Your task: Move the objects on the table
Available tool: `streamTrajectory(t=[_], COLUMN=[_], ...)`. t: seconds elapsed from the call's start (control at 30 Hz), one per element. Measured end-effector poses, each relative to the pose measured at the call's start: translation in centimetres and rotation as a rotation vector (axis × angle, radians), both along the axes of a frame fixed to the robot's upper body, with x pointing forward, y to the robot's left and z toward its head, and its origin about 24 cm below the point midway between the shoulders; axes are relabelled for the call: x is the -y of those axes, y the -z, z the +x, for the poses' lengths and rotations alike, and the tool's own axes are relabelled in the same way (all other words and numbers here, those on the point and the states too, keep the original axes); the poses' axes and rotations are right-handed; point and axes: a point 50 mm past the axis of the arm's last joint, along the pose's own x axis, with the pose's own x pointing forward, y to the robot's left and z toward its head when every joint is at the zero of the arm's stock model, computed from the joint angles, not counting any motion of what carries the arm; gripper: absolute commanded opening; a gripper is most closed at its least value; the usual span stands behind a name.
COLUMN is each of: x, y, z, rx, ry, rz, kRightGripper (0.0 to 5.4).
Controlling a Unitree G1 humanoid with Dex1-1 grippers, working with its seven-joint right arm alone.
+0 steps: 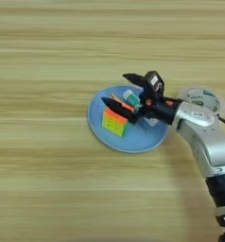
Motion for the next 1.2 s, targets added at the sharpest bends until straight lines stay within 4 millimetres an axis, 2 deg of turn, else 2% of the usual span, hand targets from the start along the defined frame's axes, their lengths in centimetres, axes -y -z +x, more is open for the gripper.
streamTrajectory(t=[0.33,0.6,0.9,1.2], x=[1.5,3.7,7.5,11.6], y=[-2.7,-3.5,-3.4,-1.9], z=[1.3,2.6,3.8,4.2], rx=[0.110,0.148,0.141,0.074], ry=[0.102,0.211,0.350,0.509], rz=[0.089,0.084,0.007,-0.074], kRightGripper=[5.35,5.35,5.35,5.35])
